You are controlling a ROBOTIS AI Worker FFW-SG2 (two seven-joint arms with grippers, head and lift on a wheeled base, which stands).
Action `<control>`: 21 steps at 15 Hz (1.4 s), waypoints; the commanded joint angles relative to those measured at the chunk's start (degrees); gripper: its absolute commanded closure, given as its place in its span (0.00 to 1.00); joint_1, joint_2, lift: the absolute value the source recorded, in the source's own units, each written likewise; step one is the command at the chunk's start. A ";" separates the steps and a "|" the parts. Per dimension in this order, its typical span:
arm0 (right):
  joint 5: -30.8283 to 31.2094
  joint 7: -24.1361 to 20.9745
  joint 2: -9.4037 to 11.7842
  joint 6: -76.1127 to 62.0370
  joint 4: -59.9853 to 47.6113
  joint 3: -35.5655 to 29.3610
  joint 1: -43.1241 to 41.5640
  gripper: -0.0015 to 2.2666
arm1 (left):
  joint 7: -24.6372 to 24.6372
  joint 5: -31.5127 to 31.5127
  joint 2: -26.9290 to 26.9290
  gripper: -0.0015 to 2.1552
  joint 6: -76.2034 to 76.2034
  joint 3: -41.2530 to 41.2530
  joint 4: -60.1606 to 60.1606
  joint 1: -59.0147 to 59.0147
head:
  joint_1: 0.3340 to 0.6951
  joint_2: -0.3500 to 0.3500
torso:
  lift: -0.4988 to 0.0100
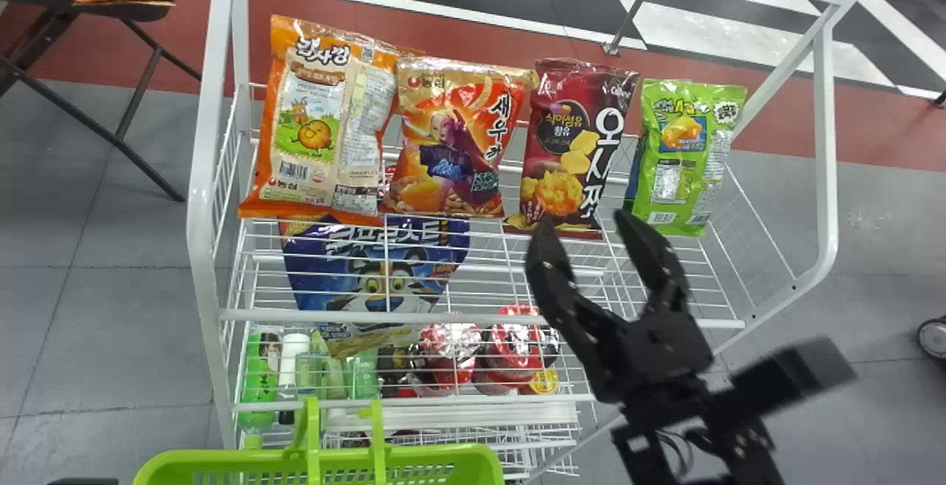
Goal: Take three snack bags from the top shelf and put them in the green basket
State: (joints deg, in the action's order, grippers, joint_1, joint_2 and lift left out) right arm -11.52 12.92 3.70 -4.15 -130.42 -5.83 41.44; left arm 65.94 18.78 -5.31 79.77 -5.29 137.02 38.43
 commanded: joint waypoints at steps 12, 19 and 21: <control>4.40 -8.53 -1.06 32.41 16.60 18.22 -33.89 0.10 | 1.29 0.20 -1.54 0.49 -0.70 -0.34 -1.49 -2.39 | 1.00 0.16 | 0.92; 4.75 -8.44 -2.99 41.03 24.33 18.92 -42.24 0.77 | 2.17 0.64 -2.24 0.49 -0.88 0.45 -1.84 -2.57 | 1.00 0.30 | 0.92; 5.54 -8.00 -2.38 44.02 23.54 19.72 -42.15 0.86 | 2.08 0.73 -2.16 0.49 -0.88 0.10 -2.11 -3.09 | 1.00 0.31 | 0.92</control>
State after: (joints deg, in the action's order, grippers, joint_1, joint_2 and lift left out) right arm -6.51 4.78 0.85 38.07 -106.25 13.39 -0.70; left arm 68.12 19.48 -7.49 78.89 -4.95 135.08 35.70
